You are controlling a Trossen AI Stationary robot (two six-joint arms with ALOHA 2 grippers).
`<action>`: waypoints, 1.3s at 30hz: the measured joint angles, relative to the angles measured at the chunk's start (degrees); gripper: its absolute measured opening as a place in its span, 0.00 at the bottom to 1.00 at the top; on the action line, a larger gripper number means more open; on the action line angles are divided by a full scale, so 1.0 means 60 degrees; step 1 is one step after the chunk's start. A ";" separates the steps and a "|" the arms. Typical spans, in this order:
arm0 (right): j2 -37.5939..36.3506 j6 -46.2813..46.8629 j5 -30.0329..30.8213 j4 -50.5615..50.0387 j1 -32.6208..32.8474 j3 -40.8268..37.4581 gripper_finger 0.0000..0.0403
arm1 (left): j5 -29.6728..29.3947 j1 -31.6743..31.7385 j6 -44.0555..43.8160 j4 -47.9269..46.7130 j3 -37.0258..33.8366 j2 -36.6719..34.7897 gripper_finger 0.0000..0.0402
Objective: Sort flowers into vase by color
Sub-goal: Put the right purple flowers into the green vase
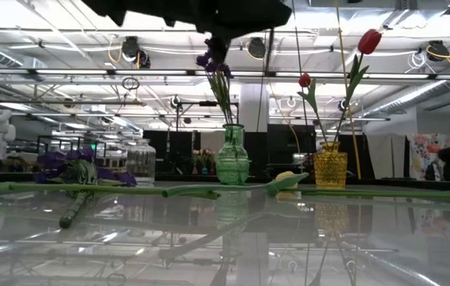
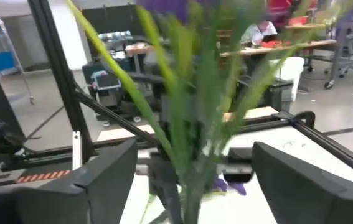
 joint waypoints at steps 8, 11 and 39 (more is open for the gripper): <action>0.0703 -0.0141 -0.0719 0.0462 -0.0502 0.0000 0.82 | -0.0315 -0.0246 0.0020 -0.1804 0.0007 -0.0756 0.04; 0.1014 -0.0434 -0.1068 0.1203 -0.0658 0.0000 0.82 | -0.0405 -0.0254 -0.0005 -0.2300 0.0011 -0.0777 0.04; 0.1519 -0.0785 -0.1149 0.2341 -0.1006 0.0000 0.03 | -0.0465 -0.0311 -0.0307 -0.2677 0.0007 -0.0769 0.20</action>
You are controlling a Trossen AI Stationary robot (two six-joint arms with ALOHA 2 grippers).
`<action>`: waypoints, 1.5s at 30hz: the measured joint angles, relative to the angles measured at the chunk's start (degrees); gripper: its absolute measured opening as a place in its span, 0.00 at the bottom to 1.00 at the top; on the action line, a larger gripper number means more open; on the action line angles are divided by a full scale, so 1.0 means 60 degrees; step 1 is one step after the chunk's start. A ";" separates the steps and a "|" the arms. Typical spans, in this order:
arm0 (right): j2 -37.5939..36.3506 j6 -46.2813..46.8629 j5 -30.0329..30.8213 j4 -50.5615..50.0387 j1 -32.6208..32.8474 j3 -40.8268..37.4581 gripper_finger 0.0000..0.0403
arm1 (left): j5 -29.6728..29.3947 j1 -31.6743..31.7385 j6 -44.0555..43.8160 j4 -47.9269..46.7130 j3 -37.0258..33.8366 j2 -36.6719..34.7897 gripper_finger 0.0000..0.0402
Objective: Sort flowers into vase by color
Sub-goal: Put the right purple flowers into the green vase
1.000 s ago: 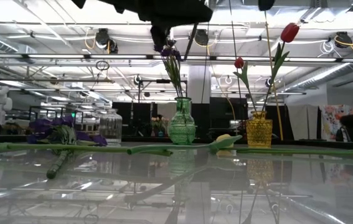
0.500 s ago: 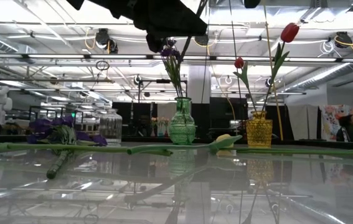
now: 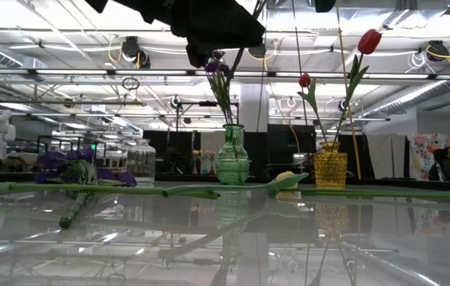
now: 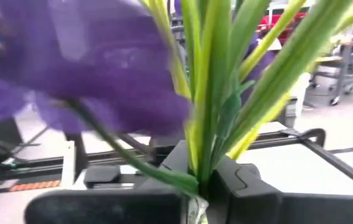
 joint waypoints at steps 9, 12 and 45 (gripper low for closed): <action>-0.0664 -0.1063 0.0746 -0.0037 -0.0197 0.0000 0.01 | -0.1315 -0.0213 -0.0259 -0.1381 0.0000 -0.0791 0.62; -0.0969 -0.1878 0.1307 -0.0094 -0.0367 0.0000 0.01 | -0.2489 -0.0276 -0.0639 -0.2575 0.0005 -0.1539 0.71; 0.0003 -0.1559 -0.1872 0.0935 -0.6138 0.0007 0.01 | -0.5545 0.0265 -0.1735 -0.5133 -0.0007 -0.2648 0.76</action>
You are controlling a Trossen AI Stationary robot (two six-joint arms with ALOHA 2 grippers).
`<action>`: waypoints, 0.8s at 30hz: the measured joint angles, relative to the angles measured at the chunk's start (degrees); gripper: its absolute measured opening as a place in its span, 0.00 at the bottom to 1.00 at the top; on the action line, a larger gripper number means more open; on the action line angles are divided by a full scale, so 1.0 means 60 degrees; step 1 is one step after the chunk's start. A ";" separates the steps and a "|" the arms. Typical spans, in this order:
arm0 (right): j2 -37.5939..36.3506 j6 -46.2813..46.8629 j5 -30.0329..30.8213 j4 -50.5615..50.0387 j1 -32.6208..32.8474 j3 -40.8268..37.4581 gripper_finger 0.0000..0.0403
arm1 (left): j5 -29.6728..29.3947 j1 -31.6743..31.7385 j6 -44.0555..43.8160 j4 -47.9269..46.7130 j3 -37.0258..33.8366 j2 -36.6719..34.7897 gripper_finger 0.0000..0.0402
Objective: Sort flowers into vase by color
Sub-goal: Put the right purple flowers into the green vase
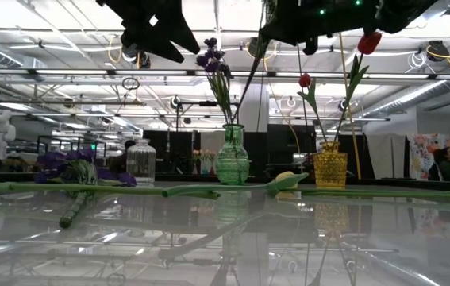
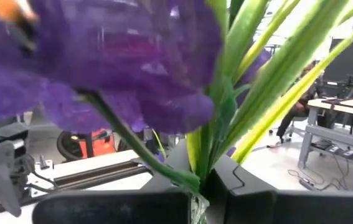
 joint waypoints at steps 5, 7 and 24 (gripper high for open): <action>0.0259 -0.0022 -0.0004 -0.0091 -0.0220 0.0000 0.01 | 0.0036 0.0000 0.0004 -0.0004 0.0000 0.0000 0.76; 0.0455 -0.0022 0.0000 -0.0100 -0.0276 0.0000 0.01 | 0.0036 0.0000 0.0004 -0.0004 0.0000 0.0000 0.76; 0.1845 0.0554 -0.0229 0.0590 -0.0612 -0.0001 0.18 | 0.0040 0.0000 0.0004 -0.0092 0.0000 0.0000 0.76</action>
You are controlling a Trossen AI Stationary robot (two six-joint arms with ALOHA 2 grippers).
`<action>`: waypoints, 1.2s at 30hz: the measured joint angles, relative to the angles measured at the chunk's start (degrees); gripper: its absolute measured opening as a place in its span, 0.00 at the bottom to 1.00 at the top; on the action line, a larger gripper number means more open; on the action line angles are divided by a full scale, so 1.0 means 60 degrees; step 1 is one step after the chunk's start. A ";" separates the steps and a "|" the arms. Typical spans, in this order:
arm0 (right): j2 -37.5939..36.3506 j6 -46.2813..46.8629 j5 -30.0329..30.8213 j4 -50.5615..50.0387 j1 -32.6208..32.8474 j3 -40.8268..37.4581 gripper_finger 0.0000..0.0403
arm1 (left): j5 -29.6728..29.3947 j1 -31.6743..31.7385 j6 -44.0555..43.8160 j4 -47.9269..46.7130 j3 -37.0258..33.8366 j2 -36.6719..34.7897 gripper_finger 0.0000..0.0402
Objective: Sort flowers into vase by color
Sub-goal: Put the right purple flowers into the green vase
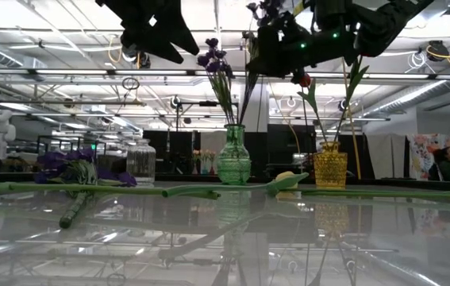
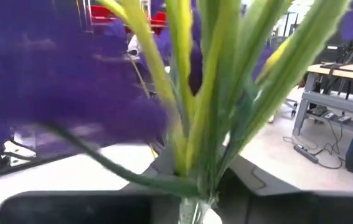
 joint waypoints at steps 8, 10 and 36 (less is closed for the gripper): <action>-0.0056 0.0189 -0.0204 -0.0392 0.0004 -0.0003 0.43 | 0.0066 0.0000 -0.0008 -0.0181 0.0000 0.0000 0.76; -0.0247 0.0100 -0.0204 -0.0825 0.0004 0.0126 0.49 | 0.0069 0.0000 -0.0011 -0.0181 0.0000 0.0000 0.76; -0.1128 -0.2296 0.0356 -0.9881 0.0126 0.6735 0.74 | 0.0803 -0.0004 -0.0204 -0.0006 -0.0368 0.0000 0.76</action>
